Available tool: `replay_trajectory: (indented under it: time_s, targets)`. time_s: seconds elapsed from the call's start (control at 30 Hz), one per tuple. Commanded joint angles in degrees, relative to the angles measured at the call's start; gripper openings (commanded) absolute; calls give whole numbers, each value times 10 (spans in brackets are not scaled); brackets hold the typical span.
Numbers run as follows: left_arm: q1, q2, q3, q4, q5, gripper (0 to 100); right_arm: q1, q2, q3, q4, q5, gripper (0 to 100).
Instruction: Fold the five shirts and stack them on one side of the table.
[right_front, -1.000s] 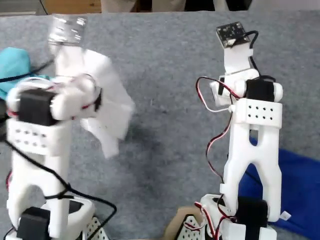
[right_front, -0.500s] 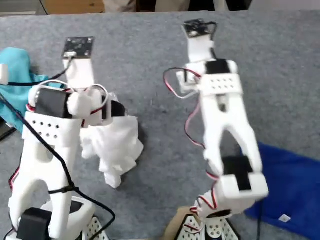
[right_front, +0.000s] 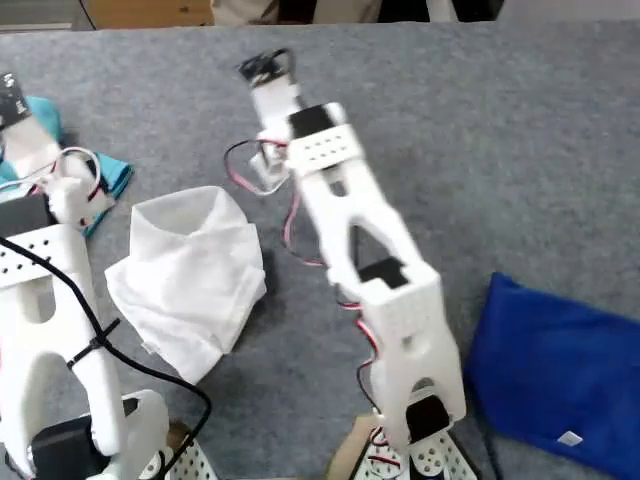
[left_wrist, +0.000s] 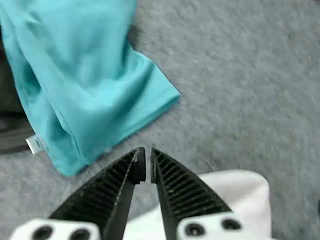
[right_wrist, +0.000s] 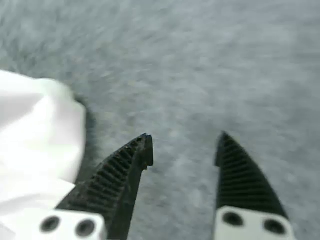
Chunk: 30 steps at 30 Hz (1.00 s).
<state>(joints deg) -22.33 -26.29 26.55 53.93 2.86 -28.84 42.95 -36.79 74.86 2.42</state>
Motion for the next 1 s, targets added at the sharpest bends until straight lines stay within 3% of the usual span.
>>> replay_trajectory:
  time_s: [0.0, 0.2, 0.33, 0.67, 0.97]
  targets:
    - [-24, -9, 21, -58, 4, 19, -48, 41, -84, 41, -3, 102]
    - [-29, -8, 47, -87, 43, 19, -89, 66, -204, 170, 3, 80]
    - [-59, 26, 33, -84, 65, 20, -107, 60, -301, 271, 46, 161]
    - [-132, 172, -122, 43, 62, 20, -146, 87, -273, 271, 59, 172]
    - [-144, 214, -182, 102, 61, 19, -145, 182, -287, 272, 39, 138]
